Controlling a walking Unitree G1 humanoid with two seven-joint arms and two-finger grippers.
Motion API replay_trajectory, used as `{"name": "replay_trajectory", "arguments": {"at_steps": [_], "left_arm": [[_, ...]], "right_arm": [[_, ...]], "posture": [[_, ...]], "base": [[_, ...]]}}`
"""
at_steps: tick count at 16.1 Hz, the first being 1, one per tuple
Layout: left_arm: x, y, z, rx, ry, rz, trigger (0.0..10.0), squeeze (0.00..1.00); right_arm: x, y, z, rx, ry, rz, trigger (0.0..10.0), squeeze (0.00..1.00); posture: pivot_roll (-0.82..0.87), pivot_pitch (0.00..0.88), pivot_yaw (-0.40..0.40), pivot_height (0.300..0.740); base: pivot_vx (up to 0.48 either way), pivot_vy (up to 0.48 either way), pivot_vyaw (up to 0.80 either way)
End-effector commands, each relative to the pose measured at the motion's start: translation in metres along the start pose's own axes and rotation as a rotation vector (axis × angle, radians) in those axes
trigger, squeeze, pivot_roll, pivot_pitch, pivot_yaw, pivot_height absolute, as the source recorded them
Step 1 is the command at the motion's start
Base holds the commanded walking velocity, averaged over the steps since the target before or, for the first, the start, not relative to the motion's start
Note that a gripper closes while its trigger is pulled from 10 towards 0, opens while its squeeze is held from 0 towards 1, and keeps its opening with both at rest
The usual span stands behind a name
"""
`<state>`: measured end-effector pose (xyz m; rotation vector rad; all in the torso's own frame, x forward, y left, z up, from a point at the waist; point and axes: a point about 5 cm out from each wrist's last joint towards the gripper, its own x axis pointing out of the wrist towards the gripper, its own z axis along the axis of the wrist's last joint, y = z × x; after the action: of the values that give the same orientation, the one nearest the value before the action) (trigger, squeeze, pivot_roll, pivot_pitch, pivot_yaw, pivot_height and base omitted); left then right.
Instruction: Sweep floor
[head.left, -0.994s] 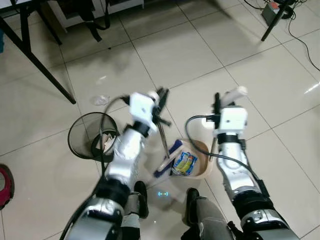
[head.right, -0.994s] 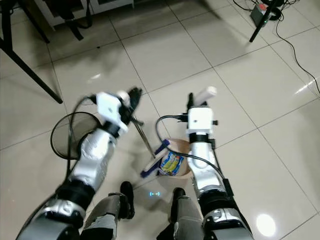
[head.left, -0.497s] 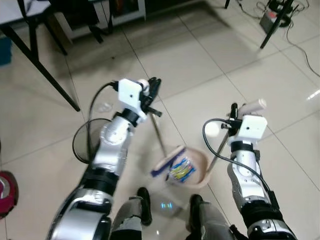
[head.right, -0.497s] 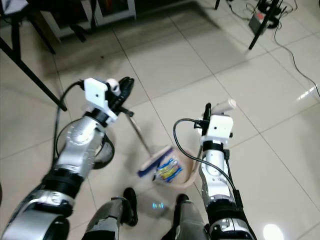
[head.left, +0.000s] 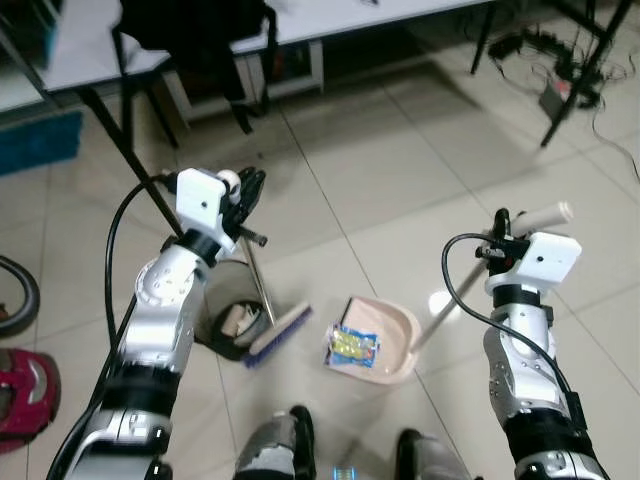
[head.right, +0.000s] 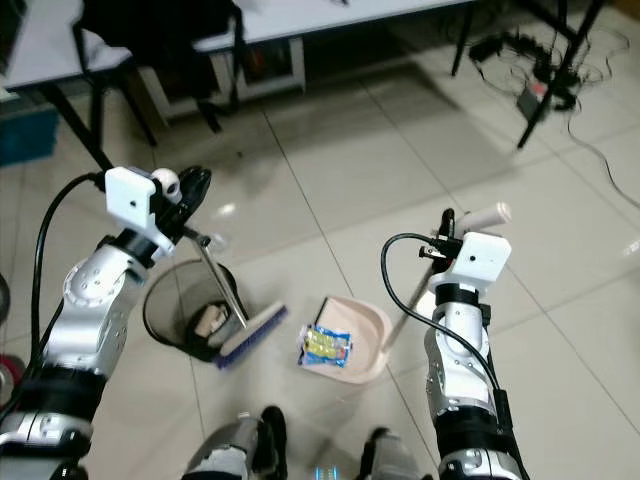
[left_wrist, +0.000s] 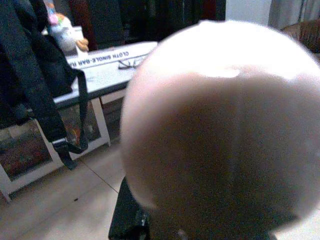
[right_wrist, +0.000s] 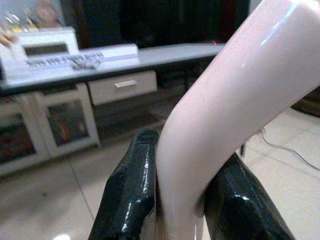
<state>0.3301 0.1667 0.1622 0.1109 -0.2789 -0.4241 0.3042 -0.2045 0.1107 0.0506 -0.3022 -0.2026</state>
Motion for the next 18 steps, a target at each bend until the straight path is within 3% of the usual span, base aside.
{"name": "replay_trajectory", "arguments": {"at_steps": [1,8,14,18], "left_arm": [[-0.007,-0.001,0.003,0.013,0.001,-0.008,10.0,0.0],[-0.044,-0.009,-0.013,0.014,0.107,0.027,10.0,0.0],[-0.084,-0.026,-0.036,0.023,0.284,0.072,10.0,0.0],[-0.094,-0.024,-0.035,0.024,0.317,0.161,10.0,0.0]], "right_arm": [[0.002,-0.01,0.01,0.03,-0.025,-0.006,10.0,0.0],[0.012,-0.038,0.04,0.126,-0.057,-0.013,10.0,0.0],[0.047,-0.014,0.107,0.179,-0.128,0.143,10.0,0.0],[0.061,-0.001,0.138,0.218,-0.146,0.143,10.0,0.0]], "posture": [[0.01,0.058,0.102,0.74],[0.01,0.041,0.094,0.74],[0.01,0.04,0.075,0.74],[0.02,0.043,0.052,0.74]], "base": [[0.0,0.0,0.0],[0.0,0.0,0.0],[0.0,0.0,0.0],[0.0,0.0,0.0]]}}
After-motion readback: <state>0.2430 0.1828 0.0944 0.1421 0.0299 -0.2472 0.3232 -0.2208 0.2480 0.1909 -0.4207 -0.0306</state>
